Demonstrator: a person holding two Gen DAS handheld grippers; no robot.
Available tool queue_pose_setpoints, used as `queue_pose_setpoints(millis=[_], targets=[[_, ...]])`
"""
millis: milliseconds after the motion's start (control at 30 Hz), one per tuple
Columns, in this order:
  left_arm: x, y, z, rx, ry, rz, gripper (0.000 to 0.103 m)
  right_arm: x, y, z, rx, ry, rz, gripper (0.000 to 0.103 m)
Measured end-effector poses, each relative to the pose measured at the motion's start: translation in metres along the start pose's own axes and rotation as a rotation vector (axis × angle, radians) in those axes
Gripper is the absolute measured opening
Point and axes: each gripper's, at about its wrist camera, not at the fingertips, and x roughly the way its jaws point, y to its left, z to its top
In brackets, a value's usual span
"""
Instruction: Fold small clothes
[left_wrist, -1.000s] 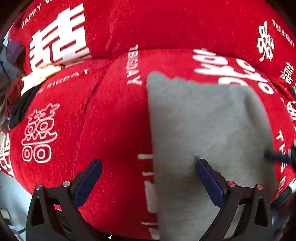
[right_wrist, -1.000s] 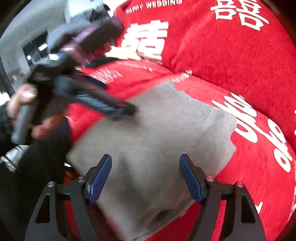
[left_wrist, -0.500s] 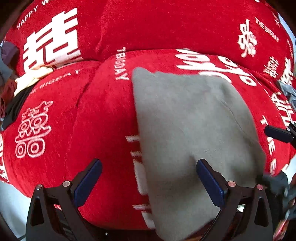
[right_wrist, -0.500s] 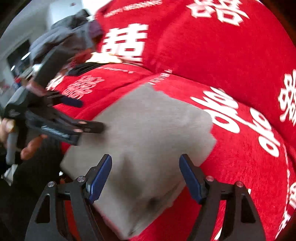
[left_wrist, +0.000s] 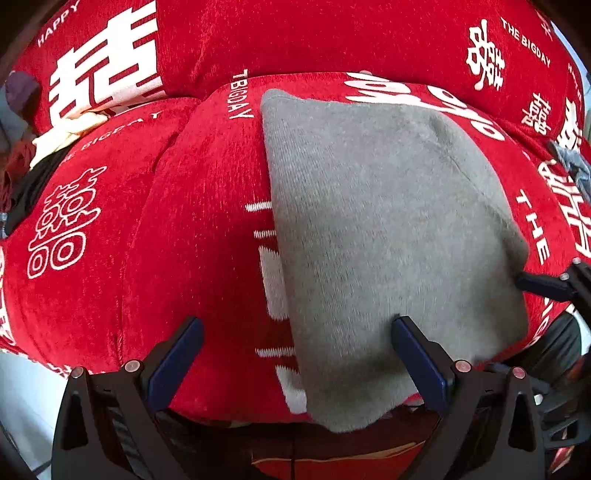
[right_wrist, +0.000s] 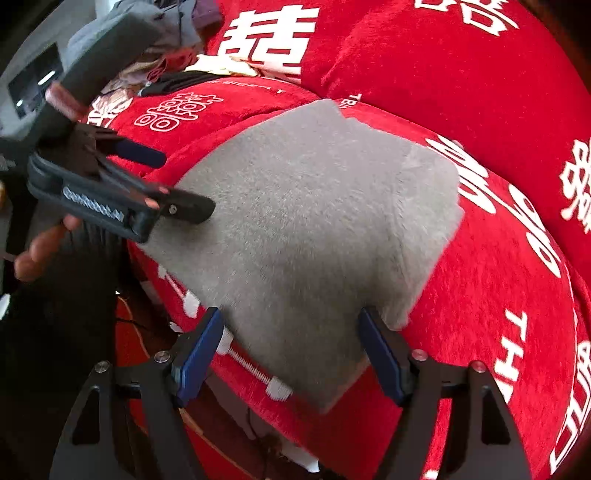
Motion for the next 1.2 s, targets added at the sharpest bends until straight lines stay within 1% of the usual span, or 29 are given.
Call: queue_pose_setpoints(millis=[67,100,200,267,367,467,567,600,700,733,767,800,933,1200], targets=[[-0.003,0.000,-0.001,-0.007,0.001,-0.003,0.102,-0.006,-0.002,0.002,0.014,0.034,-0.085,0.078],[-0.005,-0.001,-0.001,-0.010,0.001,-0.005,0.102,-0.008,-0.004,0.004,0.030,0.051,-0.114,0.078],[-0.012,-0.003,0.001,-0.016,-0.008,0.000,0.102,-0.018,-0.015,0.013,0.112,0.078,-0.161,0.078],[-0.017,-0.004,0.003,-0.023,-0.023,0.017,0.102,-0.028,-0.022,0.021,0.178,0.064,-0.185,0.079],[-0.022,-0.005,0.005,-0.028,-0.038,0.042,0.102,-0.040,-0.027,0.033,0.239,0.021,-0.211,0.080],[-0.023,-0.006,0.005,-0.033,-0.055,0.060,0.102,-0.040,-0.023,0.038,0.261,0.012,-0.224,0.081],[-0.020,-0.007,0.003,-0.049,-0.056,0.104,0.102,-0.029,-0.021,0.037,0.271,0.046,-0.223,0.081],[-0.019,-0.007,0.003,-0.052,-0.050,0.099,0.102,-0.026,-0.021,0.036,0.276,0.057,-0.216,0.081],[-0.010,-0.005,0.002,-0.052,0.020,0.033,0.102,-0.018,-0.018,0.034,0.288,0.081,-0.191,0.081],[-0.008,-0.005,0.001,-0.053,0.030,0.031,0.102,-0.017,-0.017,0.034,0.286,0.082,-0.189,0.081],[-0.007,-0.006,0.001,-0.055,0.036,0.048,0.102,-0.017,-0.016,0.034,0.283,0.084,-0.188,0.081],[-0.007,-0.007,0.000,-0.057,0.035,0.062,0.102,-0.016,-0.015,0.034,0.281,0.085,-0.190,0.081],[-0.010,-0.009,-0.001,-0.065,0.020,0.065,0.102,-0.016,-0.014,0.034,0.283,0.087,-0.199,0.081],[-0.017,-0.010,0.003,-0.048,-0.026,0.085,0.102,-0.015,-0.019,0.034,0.289,0.094,-0.199,0.081]])
